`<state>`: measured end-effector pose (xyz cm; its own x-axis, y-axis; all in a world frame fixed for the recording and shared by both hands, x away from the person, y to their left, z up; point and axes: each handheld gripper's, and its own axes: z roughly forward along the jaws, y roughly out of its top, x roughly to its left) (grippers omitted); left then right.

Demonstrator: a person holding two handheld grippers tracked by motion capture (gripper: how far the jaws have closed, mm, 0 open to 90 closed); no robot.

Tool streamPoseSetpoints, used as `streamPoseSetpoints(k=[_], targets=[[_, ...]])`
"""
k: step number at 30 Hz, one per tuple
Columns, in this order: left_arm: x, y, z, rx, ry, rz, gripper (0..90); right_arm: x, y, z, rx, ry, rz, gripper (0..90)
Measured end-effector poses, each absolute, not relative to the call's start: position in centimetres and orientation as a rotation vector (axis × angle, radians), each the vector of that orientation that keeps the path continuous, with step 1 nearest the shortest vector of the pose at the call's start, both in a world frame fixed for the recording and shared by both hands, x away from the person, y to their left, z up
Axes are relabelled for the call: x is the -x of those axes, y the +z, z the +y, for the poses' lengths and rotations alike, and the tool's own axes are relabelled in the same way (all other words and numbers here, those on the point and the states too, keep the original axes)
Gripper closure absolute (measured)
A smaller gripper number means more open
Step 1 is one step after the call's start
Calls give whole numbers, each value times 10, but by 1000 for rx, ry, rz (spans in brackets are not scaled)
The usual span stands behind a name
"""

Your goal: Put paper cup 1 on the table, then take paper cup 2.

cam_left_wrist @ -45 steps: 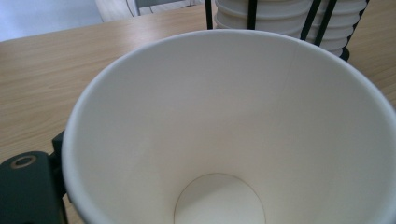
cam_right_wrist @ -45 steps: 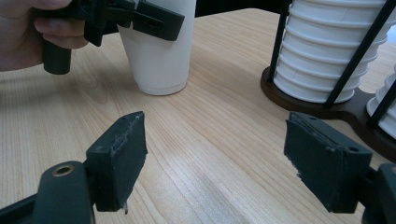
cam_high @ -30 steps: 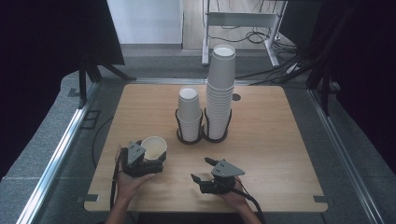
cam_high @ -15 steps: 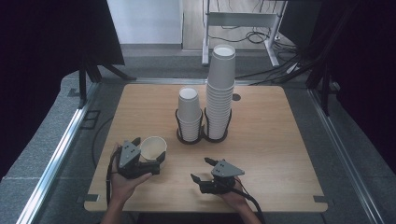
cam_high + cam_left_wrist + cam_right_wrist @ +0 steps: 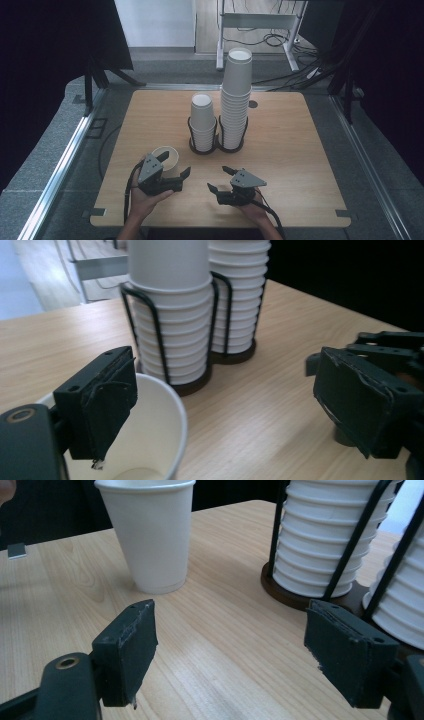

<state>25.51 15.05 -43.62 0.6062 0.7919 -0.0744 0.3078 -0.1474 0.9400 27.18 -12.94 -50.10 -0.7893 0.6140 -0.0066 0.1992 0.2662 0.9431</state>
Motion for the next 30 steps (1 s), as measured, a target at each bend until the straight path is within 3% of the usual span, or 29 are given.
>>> streamPoseSetpoints(k=[4,18,30], targets=[[-256,-439,145,-1701,459,895,117,-274,-500,-133,-758,1544,2158,212],[-256,-451,124,-1761,424,879,144,-285,-487,-145,-782,1560,2102,214],[-255,-455,111,-1794,384,856,148,-322,-440,-171,-850,1506,1994,212]])
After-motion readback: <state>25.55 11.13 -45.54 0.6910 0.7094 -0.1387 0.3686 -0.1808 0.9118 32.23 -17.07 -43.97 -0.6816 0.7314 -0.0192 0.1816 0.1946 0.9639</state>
